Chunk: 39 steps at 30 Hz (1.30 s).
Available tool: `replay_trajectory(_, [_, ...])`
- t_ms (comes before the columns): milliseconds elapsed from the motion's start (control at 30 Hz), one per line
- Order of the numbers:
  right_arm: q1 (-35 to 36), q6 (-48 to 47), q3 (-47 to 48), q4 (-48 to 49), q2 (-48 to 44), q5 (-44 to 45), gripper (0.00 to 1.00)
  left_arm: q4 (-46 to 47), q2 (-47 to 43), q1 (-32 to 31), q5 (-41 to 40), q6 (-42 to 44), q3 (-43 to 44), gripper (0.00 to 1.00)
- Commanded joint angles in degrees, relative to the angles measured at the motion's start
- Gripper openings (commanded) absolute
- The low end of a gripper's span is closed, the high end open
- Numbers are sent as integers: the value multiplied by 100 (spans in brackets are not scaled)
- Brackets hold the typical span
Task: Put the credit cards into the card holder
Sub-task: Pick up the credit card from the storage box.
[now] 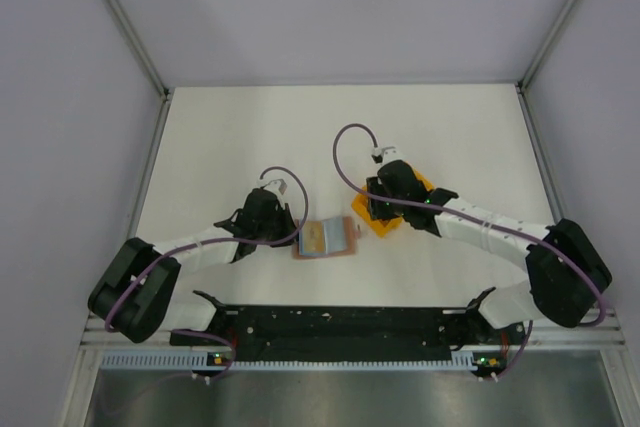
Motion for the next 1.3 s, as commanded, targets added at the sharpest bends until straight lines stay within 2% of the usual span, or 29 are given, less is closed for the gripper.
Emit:
replay_trajectory(0, [-144,-309,156,23,115,79,38,-212,-68,-8,22,143,105,0])
replay_trajectory(400, [-267,-468,252,58,528,-238,27,-195,-25,-8,-13,160,79,0])
replay_trajectory(600, [-284,-520,287,67,608,-352,15,-186,-7,-8,-39,160,70,0])
replay_trajectory(767, [-293,-556,305,32,599,-326,14,-177,11,-8,-31,160,61,0])
replay_trajectory(833, [-302,-599,305,23,608,-343,10,-168,2,0,-31,169,61,0])
replay_trajectory(1267, [-328,-758,393,-91,889,-457,12,-168,19,-8,-39,160,52,0])
